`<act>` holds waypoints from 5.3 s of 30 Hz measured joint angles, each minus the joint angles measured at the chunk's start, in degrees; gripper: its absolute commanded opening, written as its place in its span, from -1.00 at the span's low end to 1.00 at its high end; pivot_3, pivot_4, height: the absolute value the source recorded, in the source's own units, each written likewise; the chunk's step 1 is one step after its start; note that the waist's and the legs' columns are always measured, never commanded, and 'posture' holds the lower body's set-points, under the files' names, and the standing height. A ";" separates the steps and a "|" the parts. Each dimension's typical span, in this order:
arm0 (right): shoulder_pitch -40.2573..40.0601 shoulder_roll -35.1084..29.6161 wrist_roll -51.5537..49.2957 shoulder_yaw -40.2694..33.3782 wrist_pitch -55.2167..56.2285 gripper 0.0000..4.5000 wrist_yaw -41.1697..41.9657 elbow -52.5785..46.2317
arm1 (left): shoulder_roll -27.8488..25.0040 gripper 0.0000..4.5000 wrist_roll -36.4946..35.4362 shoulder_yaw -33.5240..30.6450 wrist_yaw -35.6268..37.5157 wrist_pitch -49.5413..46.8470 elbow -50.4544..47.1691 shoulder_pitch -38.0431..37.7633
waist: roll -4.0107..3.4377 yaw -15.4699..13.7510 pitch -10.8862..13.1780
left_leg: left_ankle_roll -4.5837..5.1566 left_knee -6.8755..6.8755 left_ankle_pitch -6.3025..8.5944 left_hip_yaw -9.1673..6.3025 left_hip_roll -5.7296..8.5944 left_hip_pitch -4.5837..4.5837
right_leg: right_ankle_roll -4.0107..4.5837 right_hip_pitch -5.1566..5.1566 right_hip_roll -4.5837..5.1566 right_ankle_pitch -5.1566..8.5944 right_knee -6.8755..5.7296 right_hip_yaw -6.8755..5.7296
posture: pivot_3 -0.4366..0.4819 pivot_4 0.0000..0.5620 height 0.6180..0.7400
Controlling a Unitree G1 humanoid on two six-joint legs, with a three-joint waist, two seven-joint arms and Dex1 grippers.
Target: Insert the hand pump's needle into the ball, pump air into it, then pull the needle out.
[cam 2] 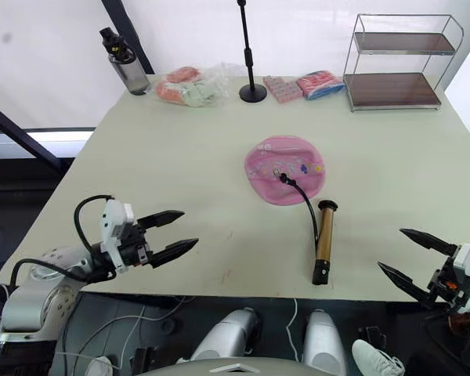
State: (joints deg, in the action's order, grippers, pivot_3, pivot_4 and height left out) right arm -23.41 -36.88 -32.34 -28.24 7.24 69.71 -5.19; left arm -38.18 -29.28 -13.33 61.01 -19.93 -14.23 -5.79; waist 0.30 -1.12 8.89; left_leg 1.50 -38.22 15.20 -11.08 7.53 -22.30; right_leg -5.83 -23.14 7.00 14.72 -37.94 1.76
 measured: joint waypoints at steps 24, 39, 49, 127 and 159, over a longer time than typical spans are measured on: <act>-4.50 -0.04 -1.96 -1.91 0.57 1.00 0.58 -5.24 | 6.66 0.98 1.72 23.86 -11.16 -17.12 -7.62 18.79 | -0.12 0.40 0.09 | 0.01 0.14 0.01 0.48 -0.15 0.25 | -0.06 0.05 -0.18 -0.03 0.01 0.57 | -0.05 -0.47 0.93; -3.78 -0.18 -2.08 -1.44 -0.93 1.00 0.26 -7.39 | 21.05 0.98 7.46 38.80 -20.34 -29.32 -0.01 31.94 | -0.06 0.11 0.13 | 0.02 0.11 0.00 0.57 -0.15 0.23 | -0.11 0.05 -0.22 -0.04 0.04 0.62 | -0.05 -0.47 0.93; -3.56 -0.17 -1.76 -0.12 -0.78 1.00 0.59 -7.68 | 30.61 0.98 11.21 46.92 -26.00 -35.11 5.21 37.05 | 0.07 0.10 0.20 | 0.04 0.00 0.01 0.66 -0.15 0.20 | -0.22 0.06 -0.23 -0.10 0.07 0.70 | -0.05 -0.47 0.93; 3.07 3.52 -10.19 4.34 -13.65 1.00 -11.63 -14.38 | 20.86 -0.52 9.77 34.90 -13.19 -13.75 1.20 28.10 | -0.01 0.16 0.18 | 0.03 0.01 0.01 0.67 -0.17 0.21 | -0.20 0.03 -0.22 -0.11 0.06 0.75 | -0.05 -0.47 0.93; 27.27 4.87 -55.03 12.09 -49.70 1.00 -61.00 -22.83 | 26.08 -0.52 7.36 28.89 -4.51 10.27 12.72 18.98 | 0.00 0.30 0.19 | -0.02 0.02 -0.04 0.61 -0.16 -0.15 | -0.17 -0.29 -0.22 -0.13 0.09 0.69 | -0.05 -0.47 0.93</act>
State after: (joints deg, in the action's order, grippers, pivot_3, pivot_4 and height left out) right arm 3.85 -32.01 -87.37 -16.15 -42.46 8.71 -28.02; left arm -12.11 -21.92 15.56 56.50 -9.66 -1.51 13.19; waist 0.30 -0.82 9.08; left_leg 1.48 -38.20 15.16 -10.47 7.37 -22.45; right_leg -6.01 -23.43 6.78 14.59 -37.85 2.45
